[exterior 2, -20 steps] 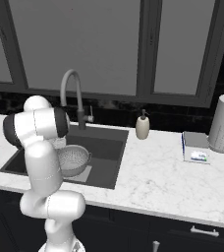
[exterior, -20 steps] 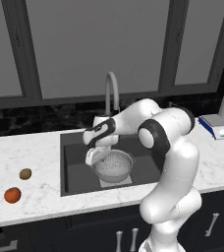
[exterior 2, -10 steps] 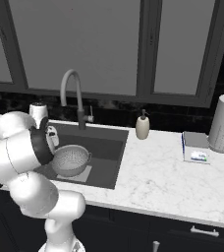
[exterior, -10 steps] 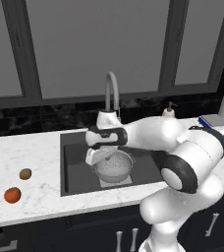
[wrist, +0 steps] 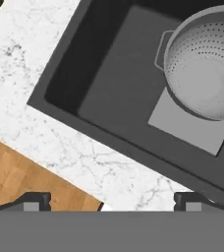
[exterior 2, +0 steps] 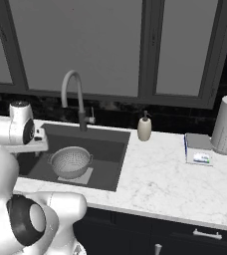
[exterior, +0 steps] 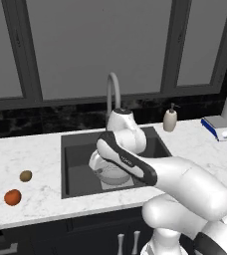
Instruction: Put the colander in the sink, put the orange, kiwi in the colander, and turn on the sink faucet and pour water over the colander.
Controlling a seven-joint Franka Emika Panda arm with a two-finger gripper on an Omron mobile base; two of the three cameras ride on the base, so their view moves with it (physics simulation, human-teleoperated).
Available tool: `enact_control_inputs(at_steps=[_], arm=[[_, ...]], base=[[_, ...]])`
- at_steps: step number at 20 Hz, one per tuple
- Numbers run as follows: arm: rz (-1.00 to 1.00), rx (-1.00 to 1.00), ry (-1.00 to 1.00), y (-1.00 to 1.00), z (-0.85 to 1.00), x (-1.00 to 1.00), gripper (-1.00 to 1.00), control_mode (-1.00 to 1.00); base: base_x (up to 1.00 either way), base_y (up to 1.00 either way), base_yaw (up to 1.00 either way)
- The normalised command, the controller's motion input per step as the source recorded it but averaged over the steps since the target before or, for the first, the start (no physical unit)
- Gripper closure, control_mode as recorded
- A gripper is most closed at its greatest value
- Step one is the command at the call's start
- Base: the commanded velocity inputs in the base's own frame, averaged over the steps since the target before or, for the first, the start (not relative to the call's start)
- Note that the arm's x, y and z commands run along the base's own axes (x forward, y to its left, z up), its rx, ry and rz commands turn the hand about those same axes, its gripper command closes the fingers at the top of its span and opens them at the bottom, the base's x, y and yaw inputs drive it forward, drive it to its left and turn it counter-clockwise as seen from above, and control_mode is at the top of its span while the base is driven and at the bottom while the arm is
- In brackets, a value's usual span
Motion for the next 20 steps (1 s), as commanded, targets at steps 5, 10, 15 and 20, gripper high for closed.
enact_control_inputs(at_steps=[5,10,15,20], arm=[[-0.14,0.0,-0.03,0.32,0.89,-0.5,-1.0,-1.0],[-0.06,0.0,-0.04,0.73,0.59,-0.27,-1.0,-1.0],[-0.02,0.0,-0.03,0.77,0.36,-0.21,-1.0,-1.0],[0.0,0.0,0.0,0.71,0.13,-0.49,-1.0,-1.0]], base=[[0.0,0.0,0.0],[0.0,0.0,0.0],[0.0,0.0,0.0],[0.0,0.0,0.0]])
